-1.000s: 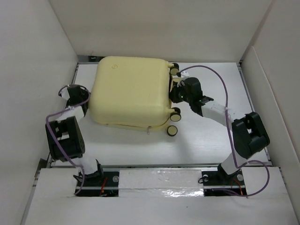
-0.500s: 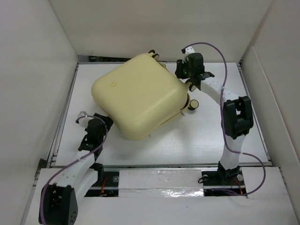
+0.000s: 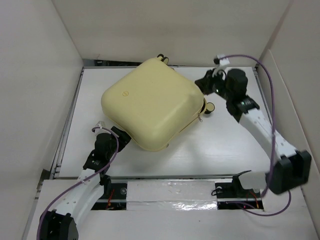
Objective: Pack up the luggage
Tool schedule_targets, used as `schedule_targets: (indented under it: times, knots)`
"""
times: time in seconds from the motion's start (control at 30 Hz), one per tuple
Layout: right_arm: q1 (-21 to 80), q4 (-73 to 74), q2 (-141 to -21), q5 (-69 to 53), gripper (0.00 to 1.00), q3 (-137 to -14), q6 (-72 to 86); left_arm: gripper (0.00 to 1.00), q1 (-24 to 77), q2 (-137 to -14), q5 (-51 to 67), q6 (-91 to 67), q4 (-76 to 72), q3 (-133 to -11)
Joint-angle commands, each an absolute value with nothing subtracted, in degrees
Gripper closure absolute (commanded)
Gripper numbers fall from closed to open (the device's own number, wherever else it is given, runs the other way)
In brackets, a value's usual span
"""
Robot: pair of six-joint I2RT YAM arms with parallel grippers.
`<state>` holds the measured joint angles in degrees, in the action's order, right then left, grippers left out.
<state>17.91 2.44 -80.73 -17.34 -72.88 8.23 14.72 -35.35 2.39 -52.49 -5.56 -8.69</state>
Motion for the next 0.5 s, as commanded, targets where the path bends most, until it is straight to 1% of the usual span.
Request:
schedule_targets:
  times: [0.0,0.03,0.07,0.1,0.13,0.17,0.2,0.23,0.27,0.3,0.33,0.43,0.47]
  knots:
    - [25.36,-6.31,-64.42,-22.06,0.94,-57.27,9.14,0.45,15.12,-36.39,6.24,-49.75,-9.58,-9.49]
    - [27.05,-8.07,-60.68,-22.06,1.0,-52.34,9.31,0.45,15.12,-36.82,6.41,-49.31,-9.84,-10.01]
    - [28.9,-10.35,-57.25,-20.41,1.0,-43.33,10.19,0.45,15.12,-37.09,6.5,-48.61,-10.71,-10.11]
    - [30.57,-11.76,-51.82,-20.04,1.0,-39.15,12.72,0.46,15.12,-37.35,6.76,-48.43,-11.42,-10.11]
    - [33.81,-13.52,-49.85,-20.3,1.0,-35.28,13.96,0.47,15.12,-38.05,7.2,-48.25,-11.95,-10.19]
    - [35.4,-15.28,-48.53,-19.95,1.0,-29.5,15.11,0.52,15.12,-38.67,7.38,-48.08,-13.26,-10.2]
    - [37.25,-16.16,-47.65,-19.34,0.97,-27.18,16.77,0.54,15.12,-39.19,7.38,-47.82,-13.97,-10.11]
    - [39.01,-17.56,-47.38,-18.73,0.87,-25.16,17.48,0.58,15.12,-40.59,7.21,-47.55,-14.67,-9.93]
    - [42.07,-18.27,-47.63,-16.11,0.79,-23.92,17.58,0.62,15.12,-41.3,7.12,-47.46,-16.24,-9.84]
    - [43.4,-18.72,-48.16,-14.43,0.71,-22.43,17.84,0.63,15.12,-42.0,7.12,-47.37,-17.22,-9.76]
    - [44.55,-19.59,-49.82,-12.94,0.59,-21.98,17.93,0.64,15.12,-43.32,7.38,-47.63,-18.01,-9.58]
    - [46.41,-22.93,-53.07,-8.89,0.5,-22.32,16.97,0.67,15.12,-45.34,7.74,-48.77,-22.4,-8.97]
    - [46.41,-24.51,-55.44,-6.96,0.5,-22.59,16.61,0.68,15.12,-45.7,7.65,-48.87,-23.63,-8.96]
